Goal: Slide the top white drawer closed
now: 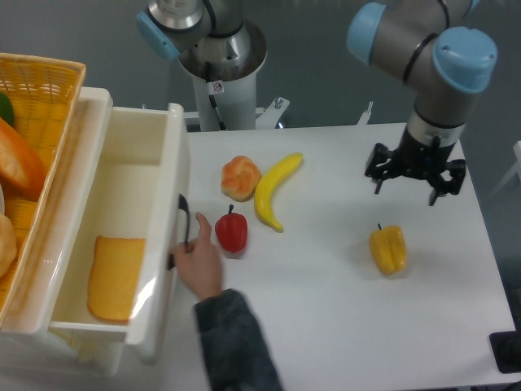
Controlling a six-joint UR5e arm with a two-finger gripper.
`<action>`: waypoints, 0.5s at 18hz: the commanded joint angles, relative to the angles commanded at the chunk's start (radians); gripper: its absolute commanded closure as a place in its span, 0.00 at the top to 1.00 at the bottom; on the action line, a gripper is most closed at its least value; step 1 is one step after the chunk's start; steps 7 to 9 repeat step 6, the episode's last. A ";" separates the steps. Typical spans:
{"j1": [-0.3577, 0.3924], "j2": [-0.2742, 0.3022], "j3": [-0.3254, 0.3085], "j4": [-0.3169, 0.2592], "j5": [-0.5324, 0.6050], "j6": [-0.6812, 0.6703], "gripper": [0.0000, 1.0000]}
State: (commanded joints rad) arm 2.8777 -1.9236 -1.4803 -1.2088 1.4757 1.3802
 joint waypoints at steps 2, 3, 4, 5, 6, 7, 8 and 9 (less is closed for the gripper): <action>0.023 -0.009 0.005 0.003 0.000 0.049 1.00; 0.035 -0.011 0.006 0.003 0.000 0.077 1.00; 0.041 -0.012 0.012 0.003 0.002 0.106 1.00; 0.051 -0.012 0.012 0.003 0.000 0.132 1.00; 0.055 -0.014 0.014 0.003 0.000 0.146 1.00; 0.055 -0.014 0.014 0.003 0.000 0.146 1.00; 0.055 -0.014 0.014 0.003 0.000 0.146 1.00; 0.055 -0.014 0.014 0.003 0.000 0.146 1.00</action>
